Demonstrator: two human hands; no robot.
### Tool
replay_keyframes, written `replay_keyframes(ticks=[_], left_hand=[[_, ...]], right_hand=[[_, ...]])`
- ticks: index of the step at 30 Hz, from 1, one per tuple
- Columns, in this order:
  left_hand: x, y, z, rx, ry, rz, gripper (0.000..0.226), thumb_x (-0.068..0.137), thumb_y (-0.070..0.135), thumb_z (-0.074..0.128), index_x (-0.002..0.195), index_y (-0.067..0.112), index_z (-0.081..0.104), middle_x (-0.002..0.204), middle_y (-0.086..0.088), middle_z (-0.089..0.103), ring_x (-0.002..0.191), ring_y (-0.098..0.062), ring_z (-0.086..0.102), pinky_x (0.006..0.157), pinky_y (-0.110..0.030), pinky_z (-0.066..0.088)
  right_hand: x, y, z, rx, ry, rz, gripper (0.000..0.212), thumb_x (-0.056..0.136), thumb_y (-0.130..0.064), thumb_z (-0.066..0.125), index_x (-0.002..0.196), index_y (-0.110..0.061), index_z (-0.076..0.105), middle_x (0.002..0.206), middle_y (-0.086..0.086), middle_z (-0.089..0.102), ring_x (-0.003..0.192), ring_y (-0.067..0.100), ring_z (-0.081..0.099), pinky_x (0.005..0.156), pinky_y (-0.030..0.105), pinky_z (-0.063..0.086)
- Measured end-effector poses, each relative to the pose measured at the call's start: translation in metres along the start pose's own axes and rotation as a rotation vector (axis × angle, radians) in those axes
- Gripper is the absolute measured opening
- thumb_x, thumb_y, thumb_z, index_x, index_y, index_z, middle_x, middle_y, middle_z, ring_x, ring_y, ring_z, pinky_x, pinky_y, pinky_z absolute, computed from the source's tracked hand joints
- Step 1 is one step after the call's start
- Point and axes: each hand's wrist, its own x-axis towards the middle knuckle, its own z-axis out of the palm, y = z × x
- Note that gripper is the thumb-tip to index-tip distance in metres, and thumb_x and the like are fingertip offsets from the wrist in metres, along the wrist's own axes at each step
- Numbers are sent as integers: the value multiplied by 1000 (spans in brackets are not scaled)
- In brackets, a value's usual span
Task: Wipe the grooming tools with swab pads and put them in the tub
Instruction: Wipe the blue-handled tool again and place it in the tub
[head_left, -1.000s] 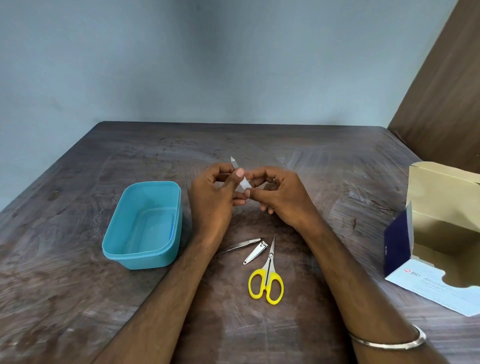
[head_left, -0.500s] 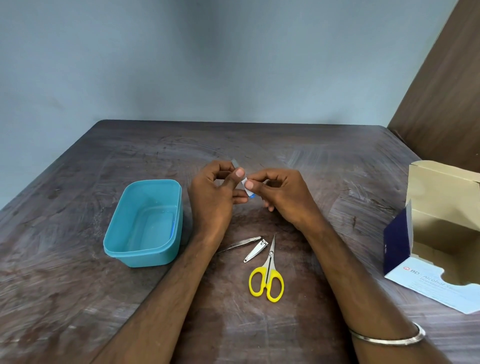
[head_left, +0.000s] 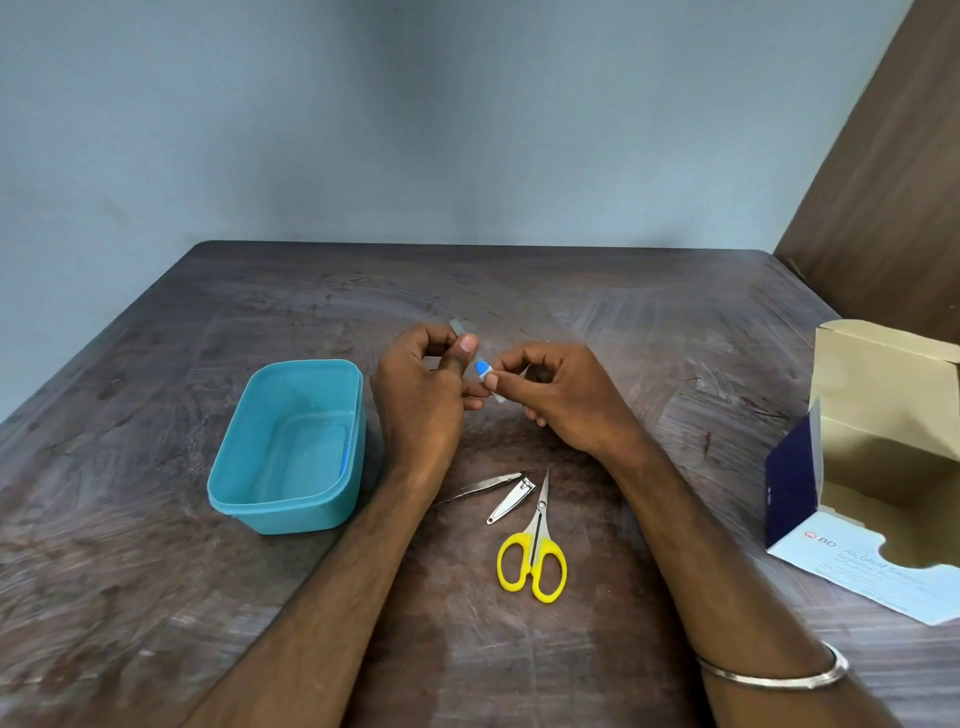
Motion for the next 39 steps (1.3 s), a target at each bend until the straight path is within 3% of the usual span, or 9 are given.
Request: replay_keyframes(ticks=[5,10,15,22,27,30,35,39], left_hand=[[1,-1,0,56,6,46,13,88,19,71,79,25,65,74,1,71,64,-10,71,59,-41,59],[2,-1,-1,-30,31,-17,13,90,15,69,82,26,66,76,-2,72,68,-18,72,47,-30,52],[5,-3,0,-79,46,-50,15,88,12,71,80,24,66,74,-4,72,62,-18,70,50,-33,55],[8,-5,0,-151,71,-74,14,88,12,71,80,22,67,71,-4,70,58,-18,67,50,-32,53],[7,-4,-1,-166,50,-74,2,89,13,70,91,13,69,80,-7,75,61,-16,69,51,-30,54],[6,-2,-1,-183,47,-71,8,89,13,70,97,13,69,84,-5,77,63,-17,70,50,-28,54],[7,1,-2,-256,44,-72,17,90,9,68,107,9,69,84,-6,77,64,-18,69,49,-25,55],[8,0,-3,-257,67,-71,13,86,11,74,97,9,69,78,-10,75,60,-23,70,54,-32,58]], right_hand=[[0,0,-1,-3,-2,0,6,89,-22,74,85,-18,76,57,-10,64,46,5,52,51,28,44],[-1,-3,3,-8,-41,-3,15,94,-27,69,86,-15,74,54,-12,61,46,4,53,50,25,44],[1,1,3,11,-43,16,5,91,-23,71,93,-20,74,68,10,69,53,14,58,53,36,48],[-1,1,4,-20,-75,4,23,97,-33,63,82,-17,69,58,9,62,51,18,56,54,39,47],[0,3,1,27,-99,36,7,95,-24,68,93,-19,72,65,2,66,56,14,60,55,33,48],[0,2,1,30,-109,41,10,96,-23,65,94,-15,71,69,0,66,56,14,60,54,27,47],[0,1,3,66,-48,59,17,96,-30,65,87,-19,73,66,15,65,55,19,58,52,30,45],[0,0,2,58,-5,53,12,94,-30,69,92,-21,76,61,-5,66,54,11,59,51,23,45]])
